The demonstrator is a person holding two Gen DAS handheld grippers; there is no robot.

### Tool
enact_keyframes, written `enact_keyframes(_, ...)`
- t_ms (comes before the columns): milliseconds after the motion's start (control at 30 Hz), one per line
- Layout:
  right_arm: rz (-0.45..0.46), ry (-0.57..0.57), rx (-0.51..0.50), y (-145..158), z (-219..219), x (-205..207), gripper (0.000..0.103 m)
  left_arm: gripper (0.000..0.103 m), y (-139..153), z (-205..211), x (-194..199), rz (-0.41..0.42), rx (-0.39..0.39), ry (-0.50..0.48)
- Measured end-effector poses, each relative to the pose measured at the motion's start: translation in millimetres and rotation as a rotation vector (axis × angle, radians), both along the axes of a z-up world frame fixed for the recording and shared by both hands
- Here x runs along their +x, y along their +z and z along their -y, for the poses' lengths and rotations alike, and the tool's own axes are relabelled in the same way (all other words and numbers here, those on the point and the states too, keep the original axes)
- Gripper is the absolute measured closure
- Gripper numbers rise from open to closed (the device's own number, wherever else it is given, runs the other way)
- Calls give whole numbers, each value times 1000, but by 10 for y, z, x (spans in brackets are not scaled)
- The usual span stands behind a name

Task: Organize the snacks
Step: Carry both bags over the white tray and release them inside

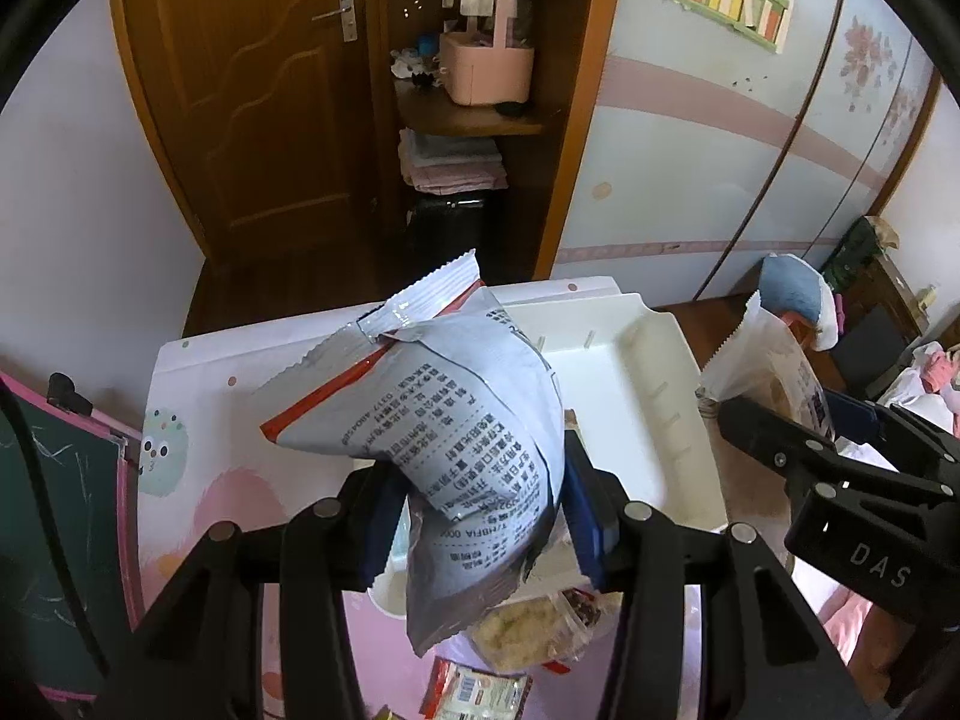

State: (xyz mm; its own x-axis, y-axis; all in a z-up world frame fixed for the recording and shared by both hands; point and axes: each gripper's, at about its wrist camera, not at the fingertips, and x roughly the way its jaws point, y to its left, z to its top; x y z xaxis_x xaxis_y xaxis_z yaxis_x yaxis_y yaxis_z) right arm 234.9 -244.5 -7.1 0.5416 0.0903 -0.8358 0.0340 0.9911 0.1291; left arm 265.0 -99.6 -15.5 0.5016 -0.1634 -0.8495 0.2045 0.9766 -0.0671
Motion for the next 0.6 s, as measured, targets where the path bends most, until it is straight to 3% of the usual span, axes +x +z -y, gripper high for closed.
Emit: enact_keyframes(600, -90, -63, -16, -624, 4, 581, 34, 56, -717, 162, 618, -76, 47, -17)
